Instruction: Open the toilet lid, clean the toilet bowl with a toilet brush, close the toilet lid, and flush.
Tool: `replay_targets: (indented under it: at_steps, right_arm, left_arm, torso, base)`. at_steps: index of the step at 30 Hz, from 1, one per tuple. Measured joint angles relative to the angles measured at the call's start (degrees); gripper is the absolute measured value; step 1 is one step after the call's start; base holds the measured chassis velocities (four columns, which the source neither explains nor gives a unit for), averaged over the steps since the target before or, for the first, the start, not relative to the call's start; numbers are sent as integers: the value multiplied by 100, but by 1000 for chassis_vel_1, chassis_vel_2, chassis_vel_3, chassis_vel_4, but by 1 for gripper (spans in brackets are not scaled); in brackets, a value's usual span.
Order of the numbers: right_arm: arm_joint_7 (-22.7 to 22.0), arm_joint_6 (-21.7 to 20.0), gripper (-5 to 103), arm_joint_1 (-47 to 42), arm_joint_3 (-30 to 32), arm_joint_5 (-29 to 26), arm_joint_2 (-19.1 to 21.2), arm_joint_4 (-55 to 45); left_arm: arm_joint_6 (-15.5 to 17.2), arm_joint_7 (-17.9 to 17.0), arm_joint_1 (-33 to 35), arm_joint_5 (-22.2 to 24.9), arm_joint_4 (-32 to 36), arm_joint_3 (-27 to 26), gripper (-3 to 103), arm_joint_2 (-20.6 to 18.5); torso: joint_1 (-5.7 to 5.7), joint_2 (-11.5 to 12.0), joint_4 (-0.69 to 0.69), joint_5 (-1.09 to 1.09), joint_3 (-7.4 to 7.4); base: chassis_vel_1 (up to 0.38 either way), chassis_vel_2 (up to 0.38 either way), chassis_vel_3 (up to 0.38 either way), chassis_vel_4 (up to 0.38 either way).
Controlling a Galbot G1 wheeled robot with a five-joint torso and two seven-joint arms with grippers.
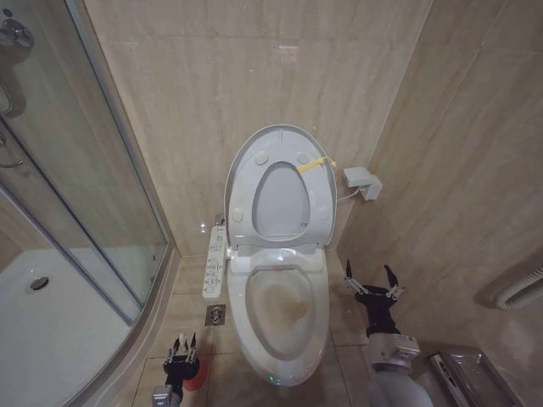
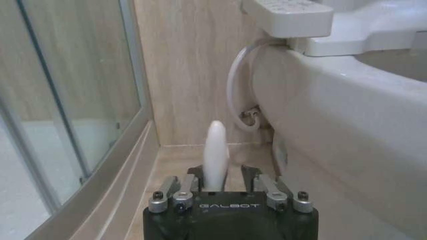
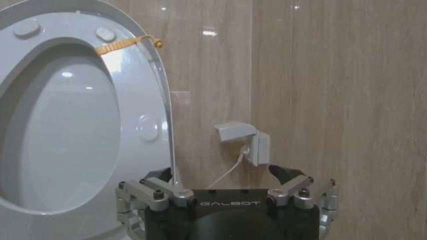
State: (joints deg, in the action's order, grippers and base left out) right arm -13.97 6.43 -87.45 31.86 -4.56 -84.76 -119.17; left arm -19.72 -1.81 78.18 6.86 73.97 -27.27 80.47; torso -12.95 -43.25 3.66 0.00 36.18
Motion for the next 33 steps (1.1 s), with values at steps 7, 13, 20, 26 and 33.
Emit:
replay_targets:
  at_steps: [7, 13, 20, 26, 33]
  right_arm:
    - [0, 0, 100, 0, 0, 0, 0, 0]
    - [0, 0, 100, 0, 0, 0, 0, 0]
    - [0, 0, 100, 0, 0, 0, 0, 0]
    - [0, 0, 100, 0, 0, 0, 0, 0]
    - [0, 0, 100, 0, 0, 0, 0, 0]
  left_arm:
    - [-112, 7, 112, -62, 243, -5, 22, -3]
    - [-86, -28, 406, -298, 944, 1, 21, -14]
    - [-121, -86, 691, -725, 1417, -87, 21, -46]
    - [-206, -153, 1060, -860, 1893, -96, 21, -69]
    - [-182, -215, 1676, -977, 3006, -58, 21, -175]
  torso:
    - [0, 0, 0, -2, 0]
    - [0, 0, 0, 0, 0]
    - [0, 0, 0, 0, 0]
    - [0, 0, 0, 0, 0]
    - [0, 0, 0, 0, 0]
  base:
    - [0, 0, 0, 0]
    - [0, 0, 0, 0]
    - [0, 0, 0, 0]
    - [0, 0, 0, 0]
    - [0, 0, 0, 0]
